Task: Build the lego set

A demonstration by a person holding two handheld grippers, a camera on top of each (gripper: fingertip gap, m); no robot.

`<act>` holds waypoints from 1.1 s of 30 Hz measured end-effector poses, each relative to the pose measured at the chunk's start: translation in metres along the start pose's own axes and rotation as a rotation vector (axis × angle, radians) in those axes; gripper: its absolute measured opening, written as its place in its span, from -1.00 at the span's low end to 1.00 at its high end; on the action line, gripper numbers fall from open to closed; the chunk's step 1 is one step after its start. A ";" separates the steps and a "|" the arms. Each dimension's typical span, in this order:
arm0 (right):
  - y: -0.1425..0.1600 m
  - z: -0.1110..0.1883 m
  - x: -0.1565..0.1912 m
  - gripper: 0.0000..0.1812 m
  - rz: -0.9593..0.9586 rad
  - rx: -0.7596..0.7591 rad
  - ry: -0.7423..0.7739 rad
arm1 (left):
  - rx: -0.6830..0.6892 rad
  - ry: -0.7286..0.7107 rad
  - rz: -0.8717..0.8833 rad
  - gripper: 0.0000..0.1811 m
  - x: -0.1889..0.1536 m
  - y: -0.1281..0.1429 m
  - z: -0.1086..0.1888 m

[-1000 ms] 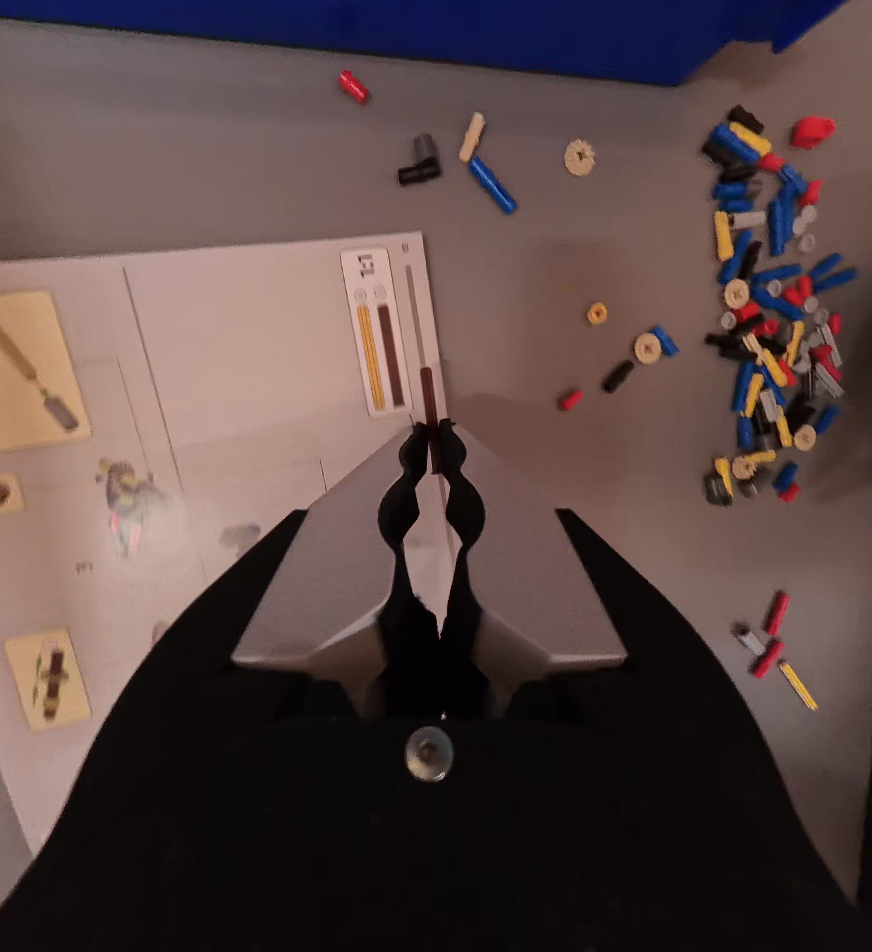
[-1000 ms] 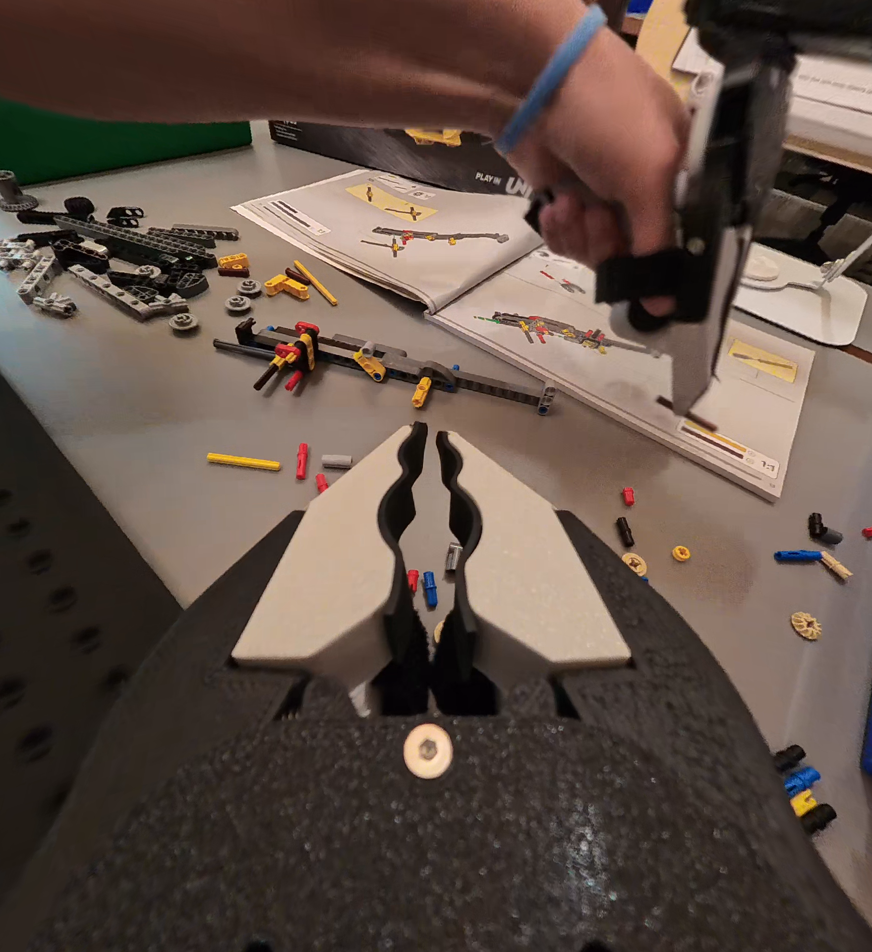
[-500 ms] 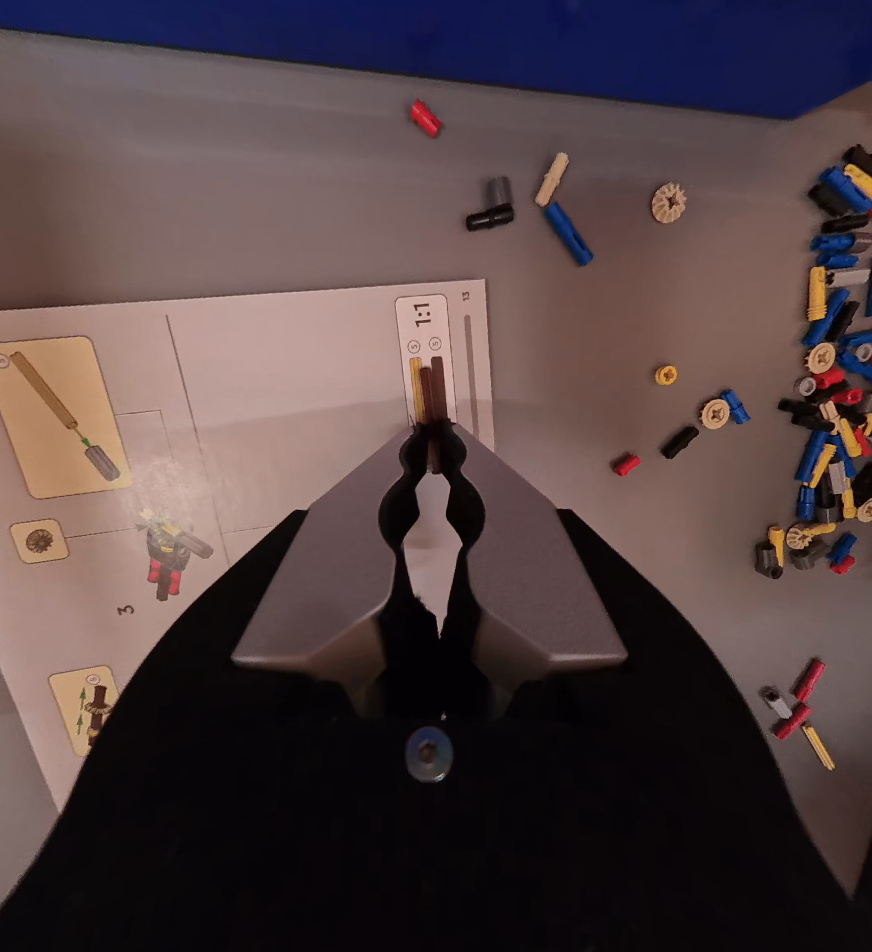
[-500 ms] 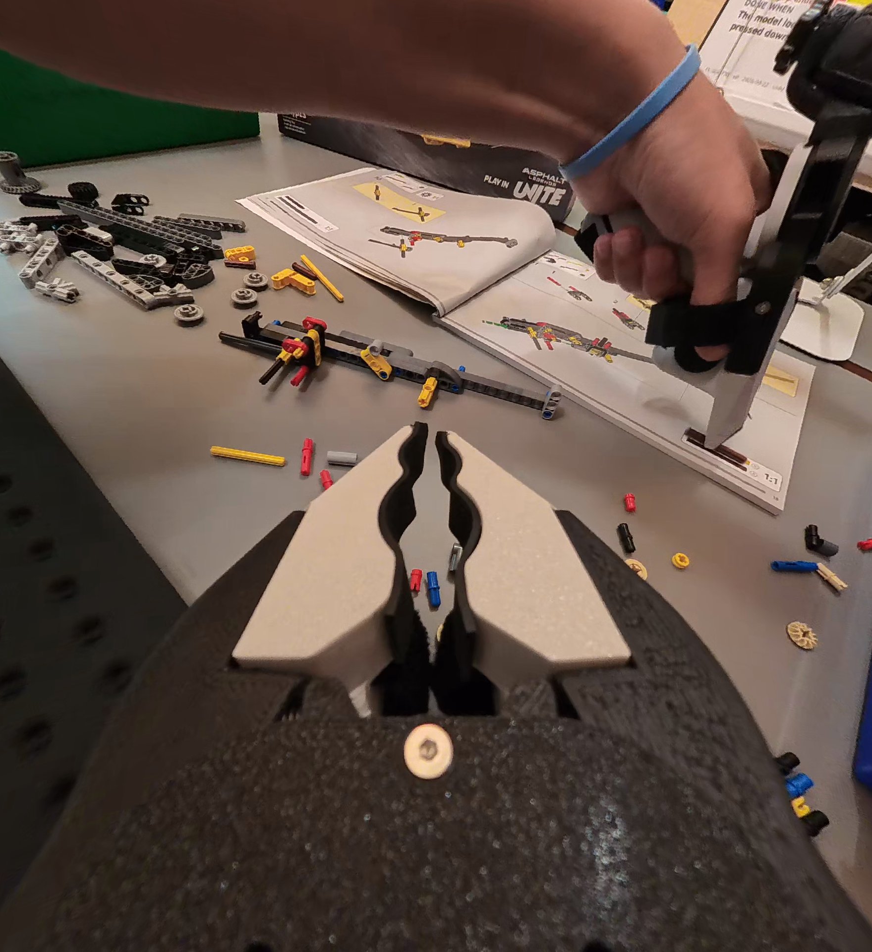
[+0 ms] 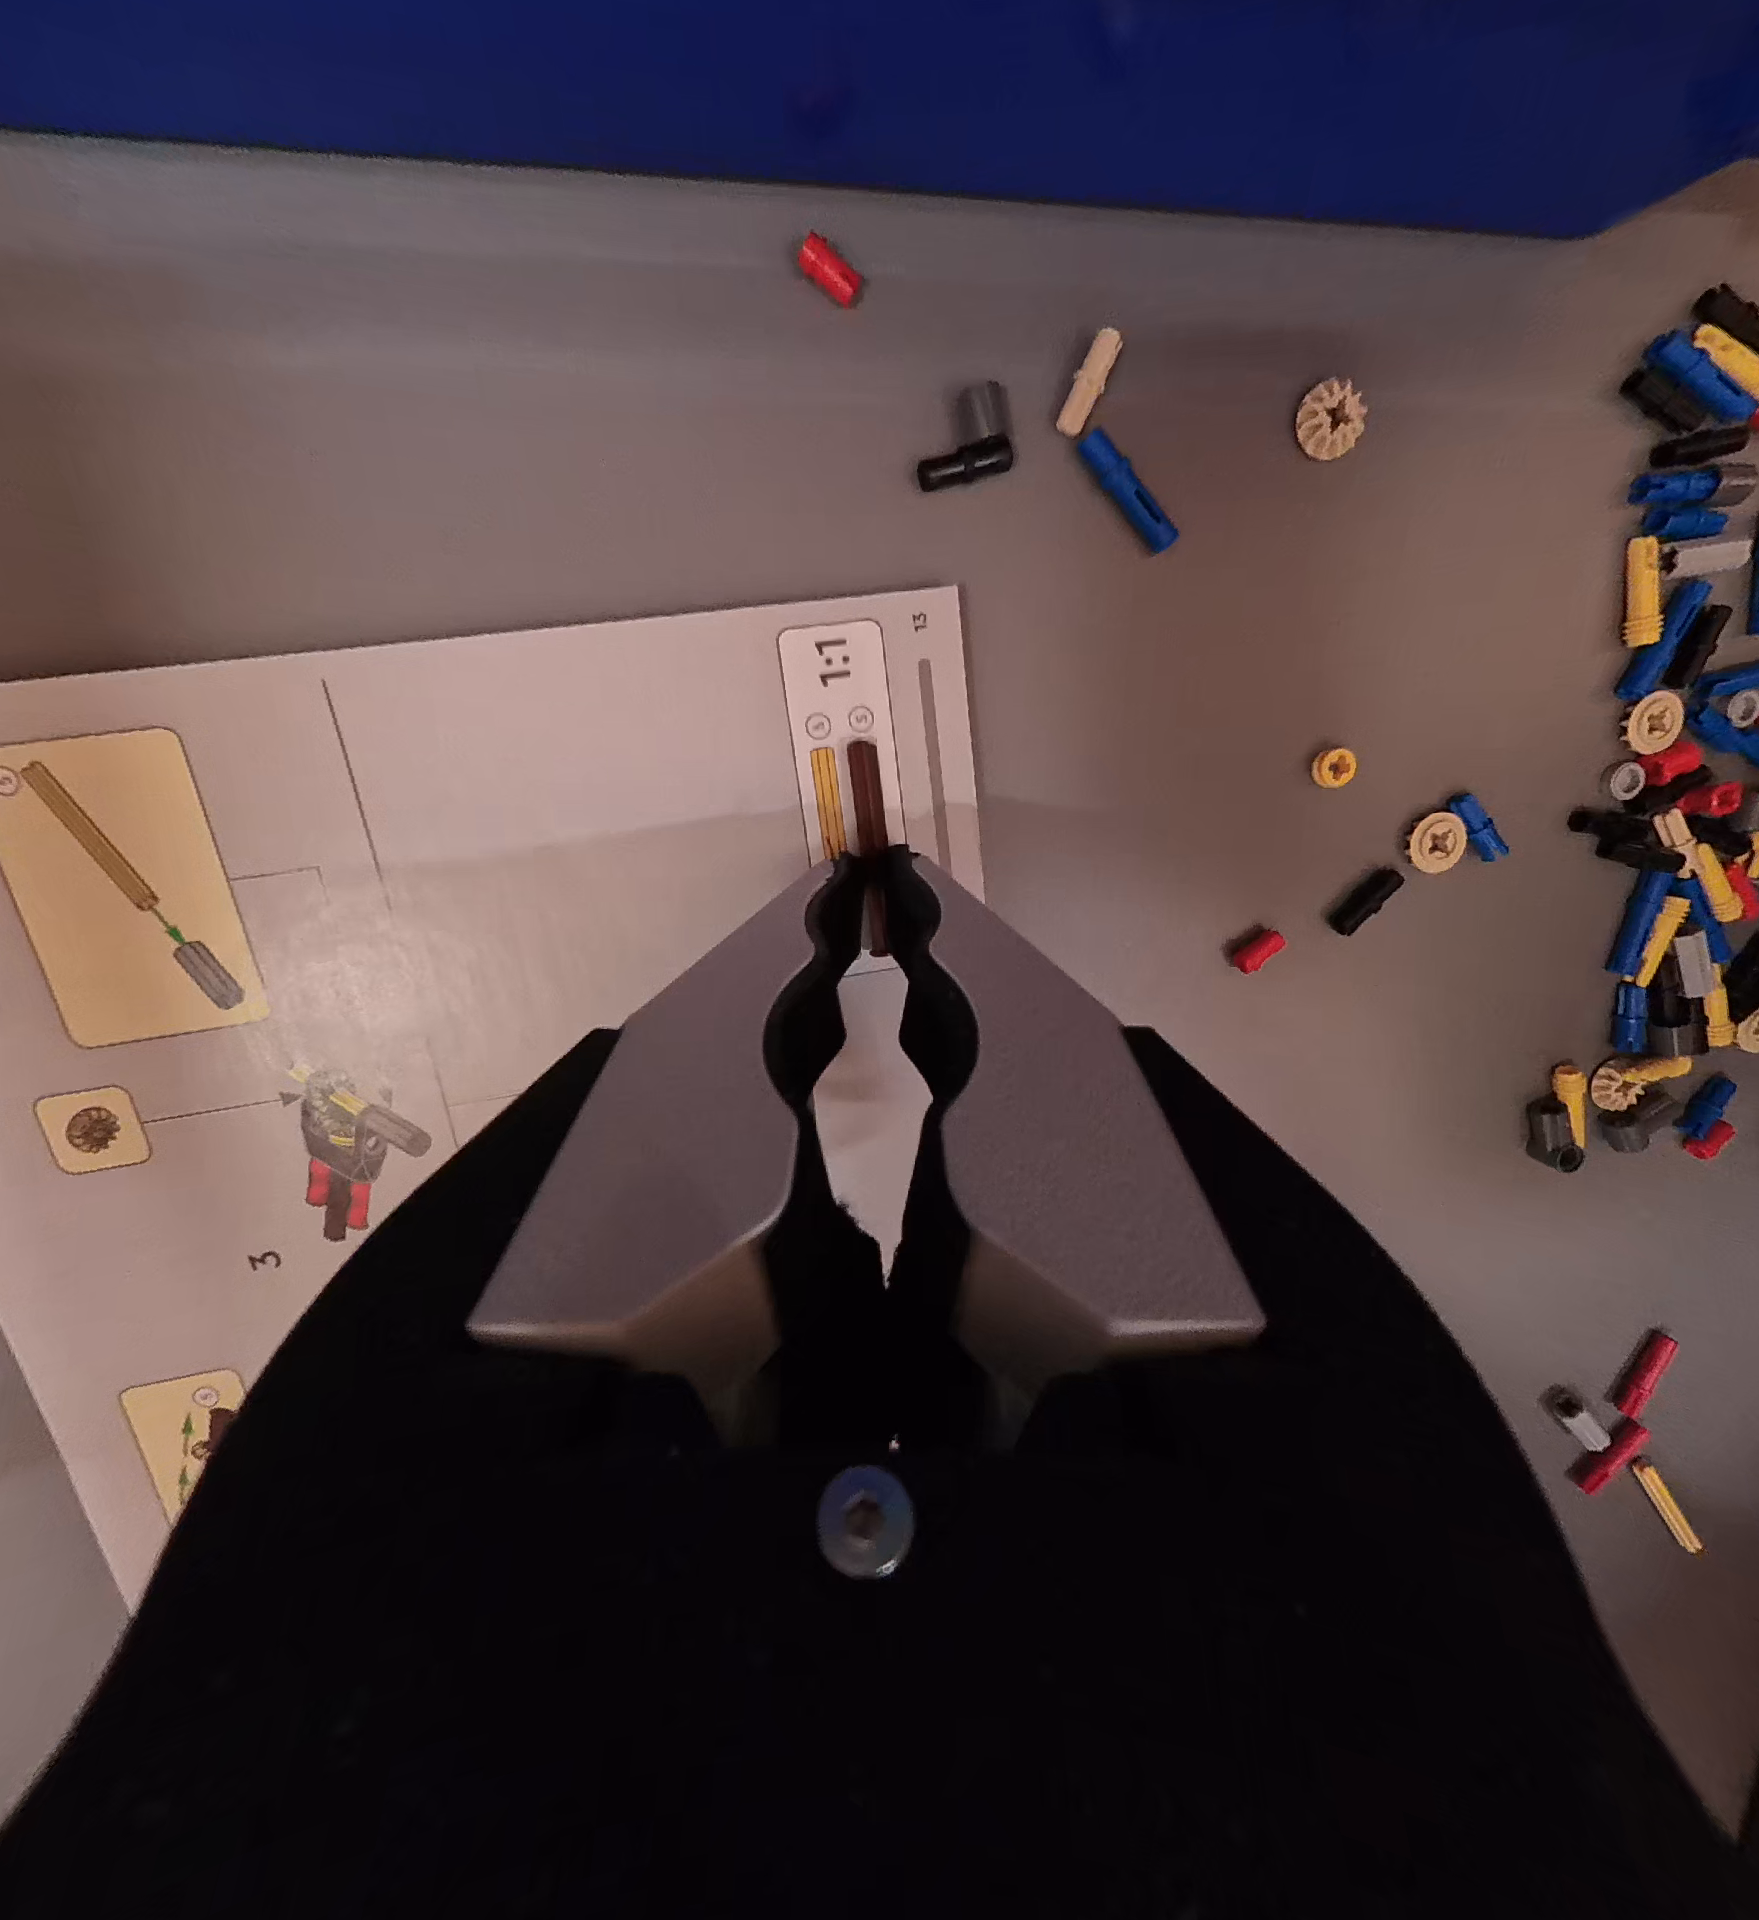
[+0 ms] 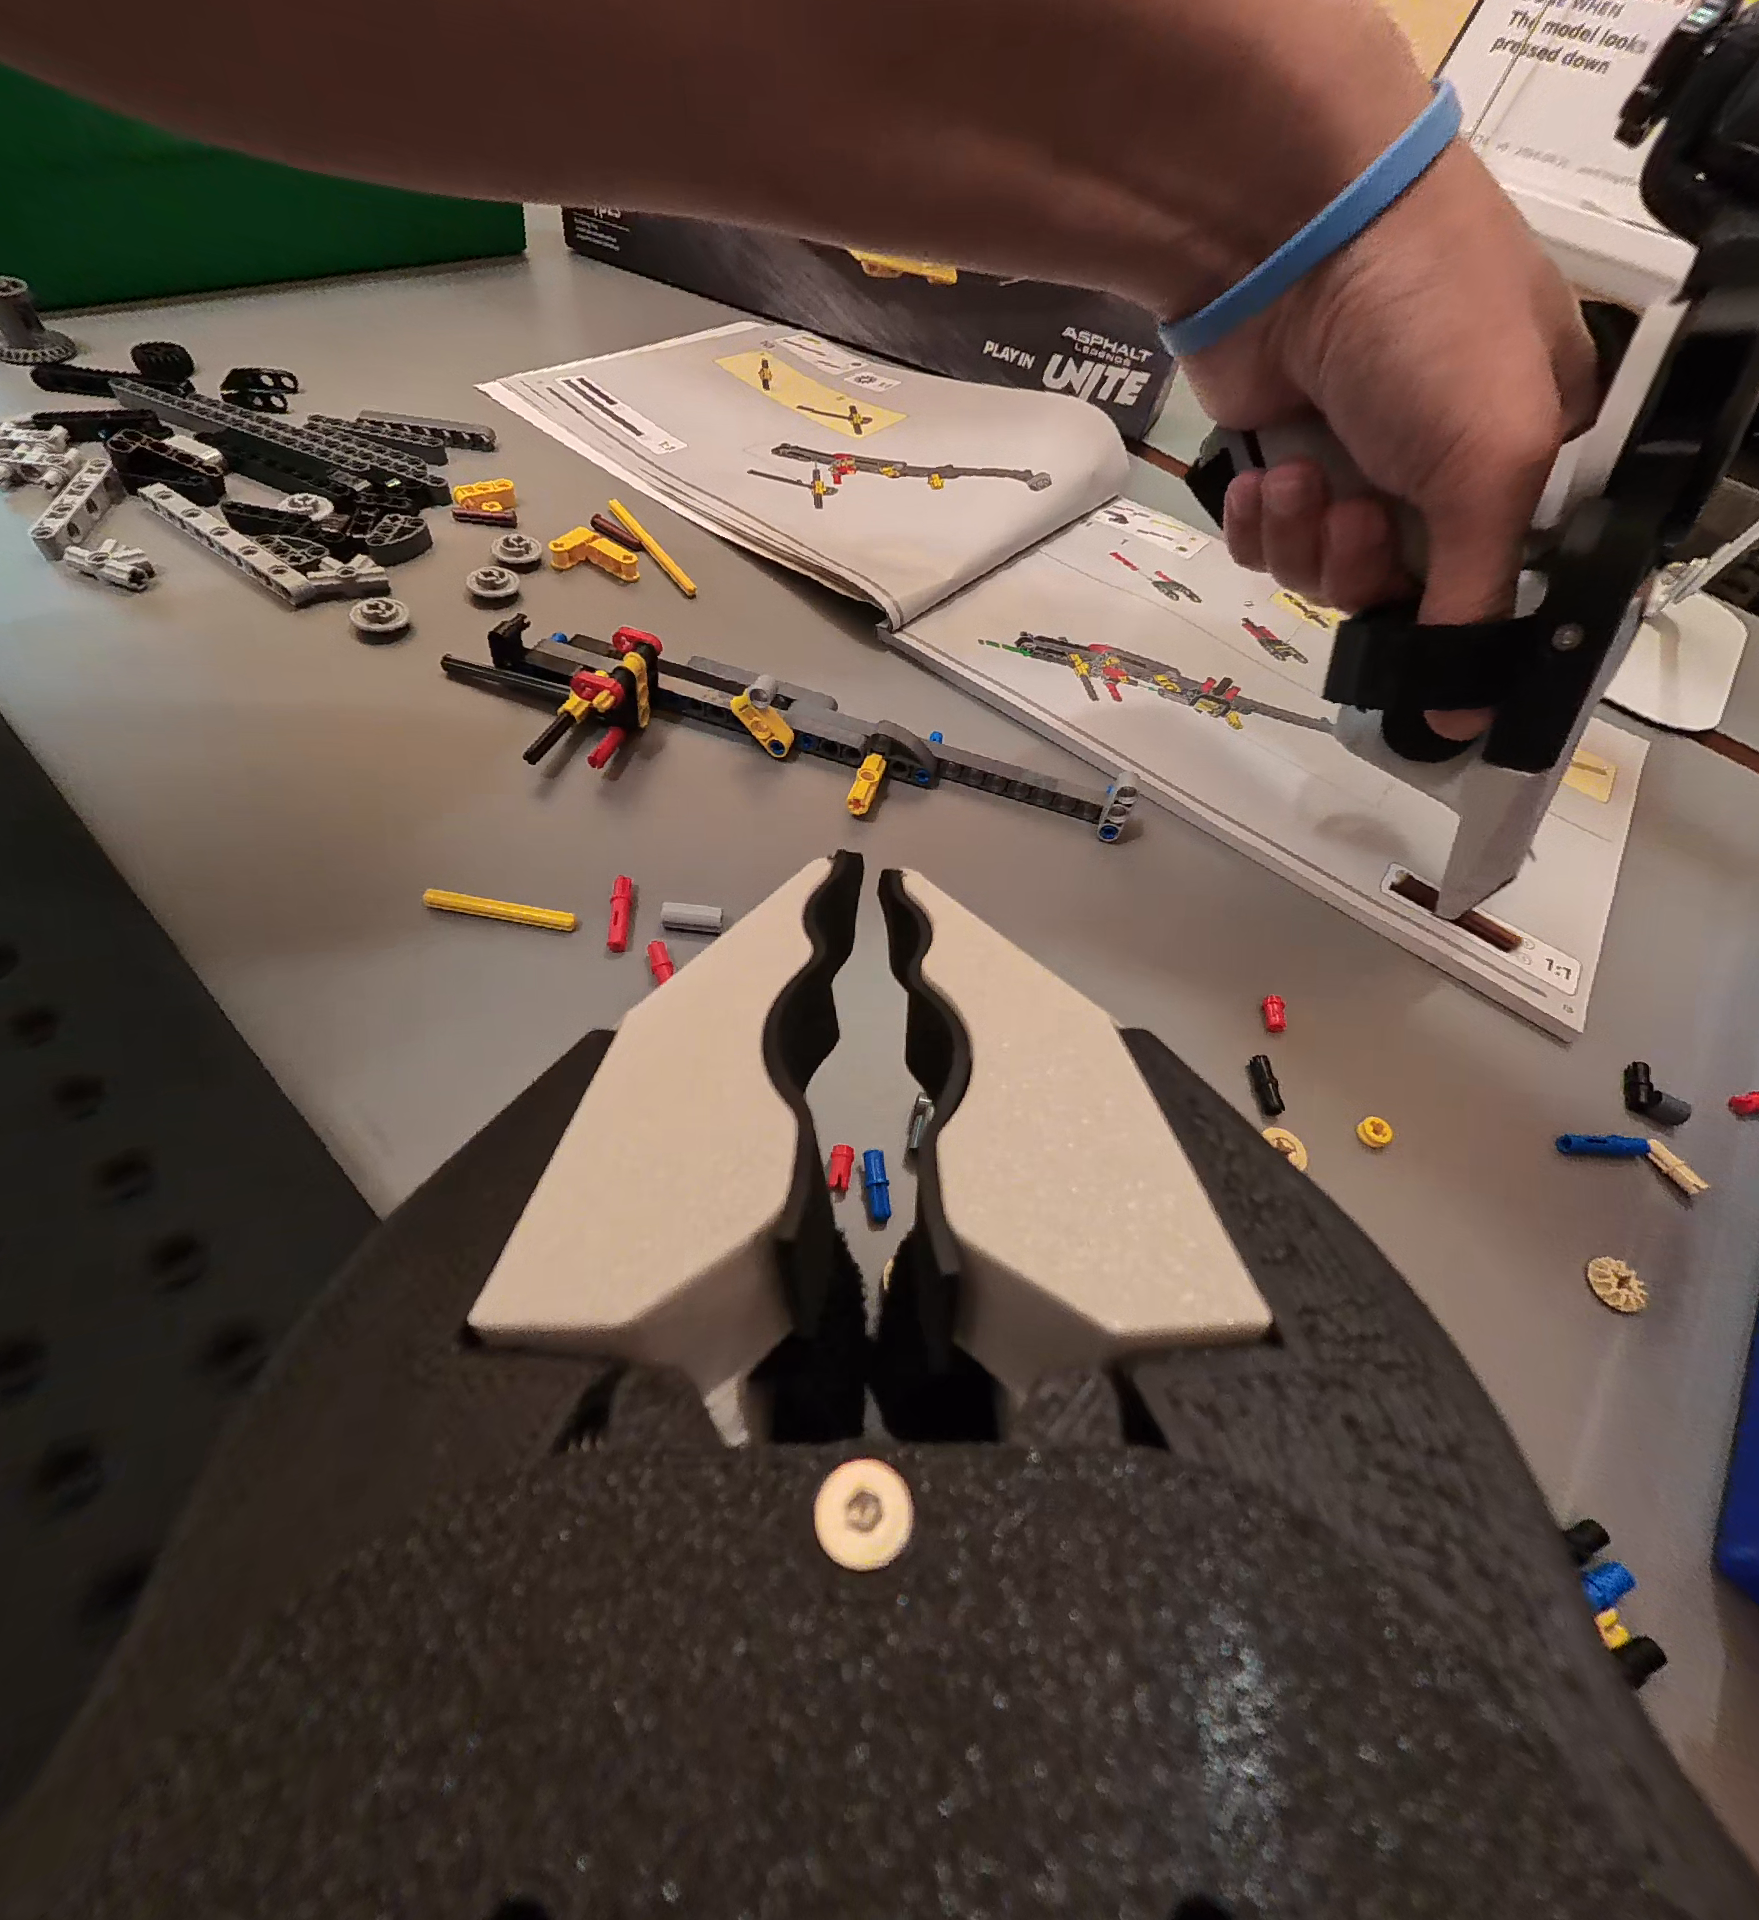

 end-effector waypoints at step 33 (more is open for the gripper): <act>-0.005 0.004 -0.009 -0.95 -0.109 -0.049 -0.016 | -0.258 -0.272 0.448 -0.98 -0.211 0.219 0.082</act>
Point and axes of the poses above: each gripper's, where its closed fingertips meet, z back along the fingers, y out of its underside, x = y × z across the jaws, the point moved 1 cm from there along z, back along the fingers, and after that the axes turned 4 degrees about -x, right-handed, at the moved point
